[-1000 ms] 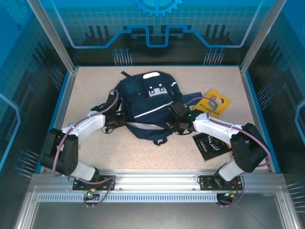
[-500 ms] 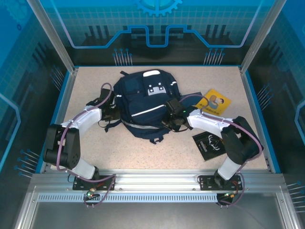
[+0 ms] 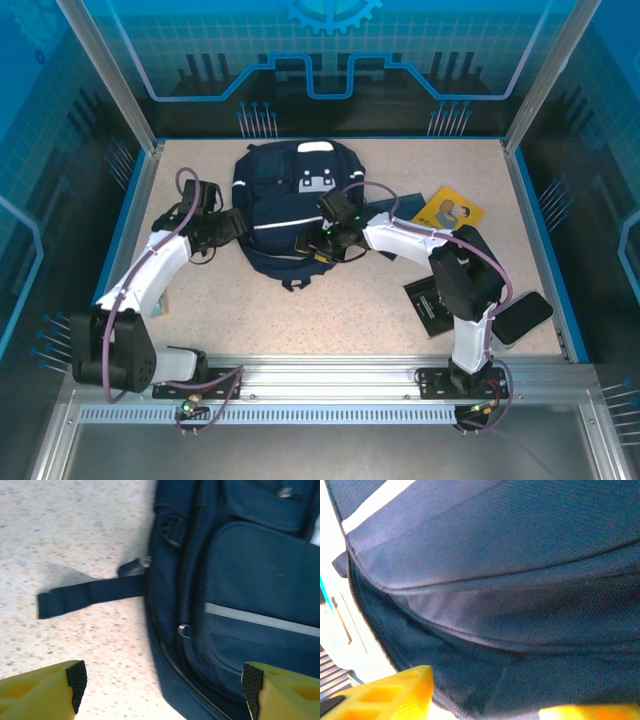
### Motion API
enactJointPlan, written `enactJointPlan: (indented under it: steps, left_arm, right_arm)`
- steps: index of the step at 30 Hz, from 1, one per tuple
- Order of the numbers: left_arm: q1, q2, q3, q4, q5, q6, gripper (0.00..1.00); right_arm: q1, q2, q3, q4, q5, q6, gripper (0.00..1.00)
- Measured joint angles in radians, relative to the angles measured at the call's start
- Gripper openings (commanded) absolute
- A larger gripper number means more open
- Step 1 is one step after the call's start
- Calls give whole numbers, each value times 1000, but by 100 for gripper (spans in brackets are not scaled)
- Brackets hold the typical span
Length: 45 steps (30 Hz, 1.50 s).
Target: Pack books, pencil case, and school supplies into a backpack
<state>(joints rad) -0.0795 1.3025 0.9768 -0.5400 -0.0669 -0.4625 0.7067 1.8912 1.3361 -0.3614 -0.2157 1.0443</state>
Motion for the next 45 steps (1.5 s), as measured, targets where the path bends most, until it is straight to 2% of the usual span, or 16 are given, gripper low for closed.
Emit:
enactJointPlan:
  steps: [3, 6, 12, 17, 22, 26, 29, 32, 34, 39, 45]
  left_arm:
    - [-7, -22, -9, 35, 111, 1, 81]
    - [-55, 10, -2, 78, 190, 3, 76]
    - [-170, 266, 162, 115, 239, 14, 60]
    - [-187, 505, 361, 139, 212, -11, 53]
    - [-185, 716, 578, 132, 110, -15, 52]
    - [-181, 829, 694, 97, 51, -24, 54]
    - [-173, 856, 697, 70, 38, -37, 56]
    - [-156, 856, 697, 58, 41, -55, 56]
    - [-134, 853, 685, 59, 45, -72, 57]
    - [-53, 795, 590, 93, 61, -109, 58]
    - [49, 715, 483, 111, 75, -132, 64]
  right_arm:
    - [-16, -69, -27, -28, 29, -51, 67]
    - [-50, -179, -70, -63, 77, -93, 67]
    - [-145, -333, -155, -106, 166, -137, 68]
    - [-190, -364, -233, -132, 199, -149, 71]
    - [-207, -391, -284, -155, 213, -156, 73]
    - [-212, -409, -288, -163, 220, -159, 73]
    - [-219, -417, -288, -164, 235, -175, 76]
    - [-238, -423, -288, -173, 262, -215, 87]
    - [-266, -426, -288, -177, 273, -251, 90]
    - [-352, -401, -269, -187, 277, -341, 89]
    - [-367, -201, -123, -187, 271, -410, 83]
